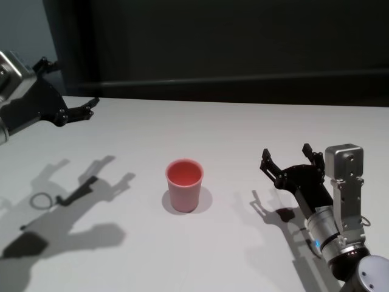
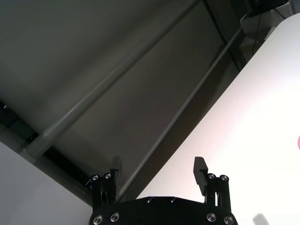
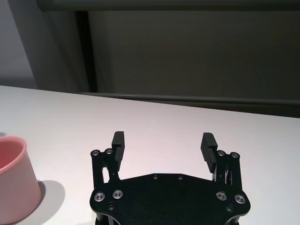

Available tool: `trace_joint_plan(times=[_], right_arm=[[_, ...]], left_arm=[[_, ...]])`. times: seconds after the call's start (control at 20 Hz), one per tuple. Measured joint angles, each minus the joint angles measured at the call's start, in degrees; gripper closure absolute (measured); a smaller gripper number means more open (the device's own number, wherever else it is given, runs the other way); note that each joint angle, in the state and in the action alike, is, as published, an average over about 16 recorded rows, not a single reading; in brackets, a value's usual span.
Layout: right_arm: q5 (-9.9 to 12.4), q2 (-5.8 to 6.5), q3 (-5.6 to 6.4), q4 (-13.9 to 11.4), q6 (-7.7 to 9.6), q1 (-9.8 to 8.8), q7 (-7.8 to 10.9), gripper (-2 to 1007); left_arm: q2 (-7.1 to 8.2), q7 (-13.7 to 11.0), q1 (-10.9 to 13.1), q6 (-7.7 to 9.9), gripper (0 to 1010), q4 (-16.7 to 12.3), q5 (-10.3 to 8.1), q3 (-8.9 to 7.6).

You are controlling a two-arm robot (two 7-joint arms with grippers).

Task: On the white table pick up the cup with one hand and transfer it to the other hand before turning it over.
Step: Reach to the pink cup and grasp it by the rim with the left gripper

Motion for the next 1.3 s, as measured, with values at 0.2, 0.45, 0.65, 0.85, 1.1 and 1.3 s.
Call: trace_joint_plan(times=[0.2, 0.45, 0.65, 0.85, 1.1, 1.3], right_arm=[[0.0, 0.00, 0.00, 0.0, 0.00, 0.00, 0.00, 3], [0.0, 0.00, 0.00, 0.0, 0.00, 0.00, 0.00, 3], [0.0, 0.00, 0.00, 0.0, 0.00, 0.00, 0.00, 3], [0.0, 0.00, 0.00, 0.0, 0.00, 0.00, 0.00, 3], [0.0, 0.00, 0.00, 0.0, 0.00, 0.00, 0.00, 3], [0.0, 0.00, 0.00, 0.0, 0.00, 0.00, 0.00, 3]], left_arm=[[3.17, -5.1, -5.3, -0.06, 9, 0.8, 0.33, 2.31], [6.11, -12.1, -12.3, -0.94, 9, 2.1, 0.92, 5.95], [7.79, -17.9, -17.9, -2.15, 9, 3.0, 1.67, 9.42], [8.78, -23.6, -23.0, -3.42, 9, 3.7, 2.63, 13.06], [8.94, -30.6, -28.7, -4.94, 9, 4.7, 4.14, 18.04], [8.24, -35.0, -32.3, -6.06, 9, 5.8, 5.40, 21.81]])
